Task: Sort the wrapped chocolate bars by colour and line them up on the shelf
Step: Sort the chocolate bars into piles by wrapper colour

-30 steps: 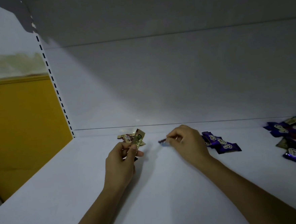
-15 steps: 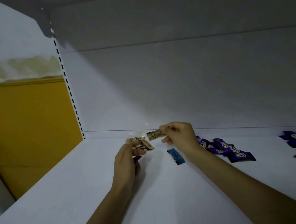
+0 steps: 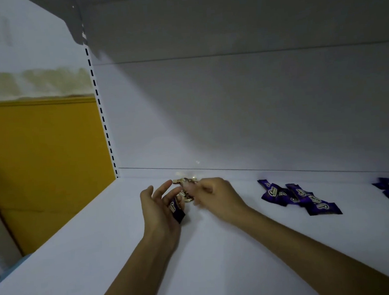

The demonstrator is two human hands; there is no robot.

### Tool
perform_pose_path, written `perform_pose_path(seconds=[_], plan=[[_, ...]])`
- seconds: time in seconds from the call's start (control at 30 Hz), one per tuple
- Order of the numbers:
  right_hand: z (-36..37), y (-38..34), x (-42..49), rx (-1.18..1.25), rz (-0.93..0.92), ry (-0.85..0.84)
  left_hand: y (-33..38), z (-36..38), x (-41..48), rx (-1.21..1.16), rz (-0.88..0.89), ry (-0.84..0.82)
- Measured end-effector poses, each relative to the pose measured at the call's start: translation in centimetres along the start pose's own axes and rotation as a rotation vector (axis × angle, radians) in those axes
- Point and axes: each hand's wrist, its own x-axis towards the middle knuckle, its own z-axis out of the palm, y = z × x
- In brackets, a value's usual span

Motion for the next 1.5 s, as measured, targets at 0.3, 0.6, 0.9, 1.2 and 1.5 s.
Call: perform_pose_path(seconds=[0.3,0.6,0.9,1.2,1.5], plan=[[-2.8,0.2,-3.8,0.238,0.057,0.240,-2.6,1.6,-2.1,0.635,0.139,-0.449],[-14.0,9.5,-7.1,-1.046,-0.047,0.370,-4.8,0.1,-3.2,1.690,0.669,-0.909],[-15.0,10.8,-7.7,-1.001,-0.064,0.389,-5.7,2.8,-3.8,1.855,0.882,-1.016],[-24.0,12.4,-18.6,-1.022,0.158,0.526,-18.6,14.7,-8.7,1.677,0.876,-1.268],[-34.9,17.3,-29.2,-0.736,0.754,0.673,-28.6,23.7,-10.2,1.727,0.681,-1.105]])
